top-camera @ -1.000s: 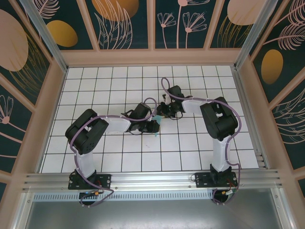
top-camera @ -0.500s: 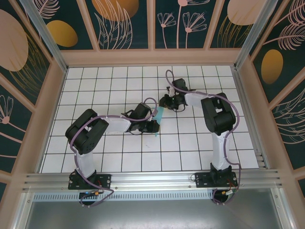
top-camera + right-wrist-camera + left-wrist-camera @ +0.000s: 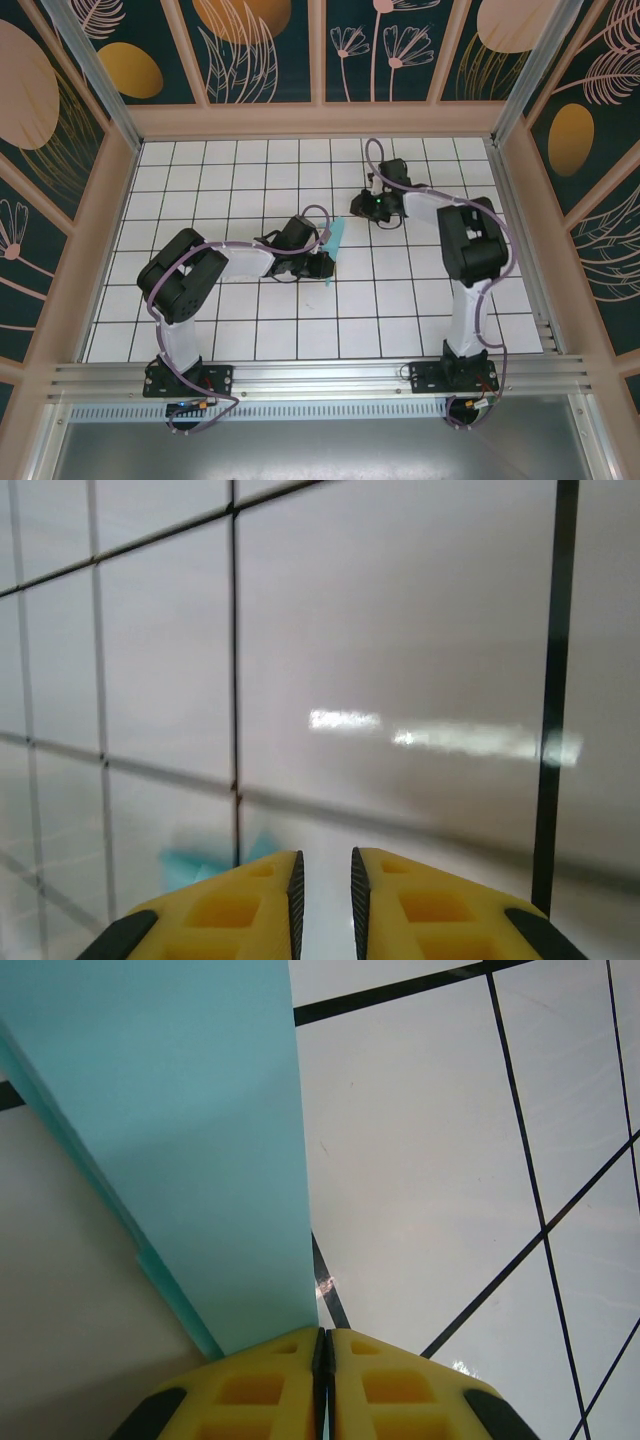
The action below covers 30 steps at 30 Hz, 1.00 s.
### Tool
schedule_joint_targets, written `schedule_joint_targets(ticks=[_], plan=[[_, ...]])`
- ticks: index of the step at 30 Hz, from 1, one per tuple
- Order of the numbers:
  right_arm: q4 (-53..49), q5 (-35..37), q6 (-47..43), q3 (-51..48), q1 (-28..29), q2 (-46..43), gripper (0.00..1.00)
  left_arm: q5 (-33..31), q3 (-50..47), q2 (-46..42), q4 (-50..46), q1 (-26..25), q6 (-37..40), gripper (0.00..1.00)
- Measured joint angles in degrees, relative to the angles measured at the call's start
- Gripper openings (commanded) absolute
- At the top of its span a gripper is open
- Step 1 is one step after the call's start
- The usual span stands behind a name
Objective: Fold a paper plane with a square sheet of paper (fold left side to right side)
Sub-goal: Fold the wing for the fifth time at the center of the table.
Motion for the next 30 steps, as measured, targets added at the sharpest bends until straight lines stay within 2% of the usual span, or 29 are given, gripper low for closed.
schedule_joint_targets(ticks=[4, 7, 15, 30], plan=[[3.4, -2.5, 2.9, -11.0, 2.6, -11.9, 0.12, 0.0, 0.0, 0.0, 0.1, 0.0, 0.0, 0.12], [7.1, -4.3, 6.1, -16.5, 5.4, -15.3, 0.08, 0.0, 0.0, 0.0, 0.1, 0.0, 0.0, 0.12], [12.0, -5.7, 12.0, -20.2, 10.3, -12.0, 0.02, -0.1, -0.4, -0.1, 0.6, 0.0, 0.0, 0.12], [14.7, -5.7, 15.5, -19.9, 11.9, -7.7, 0.02, -0.1, -0.5, -0.1, 0.9, 0.0, 0.0, 0.11]])
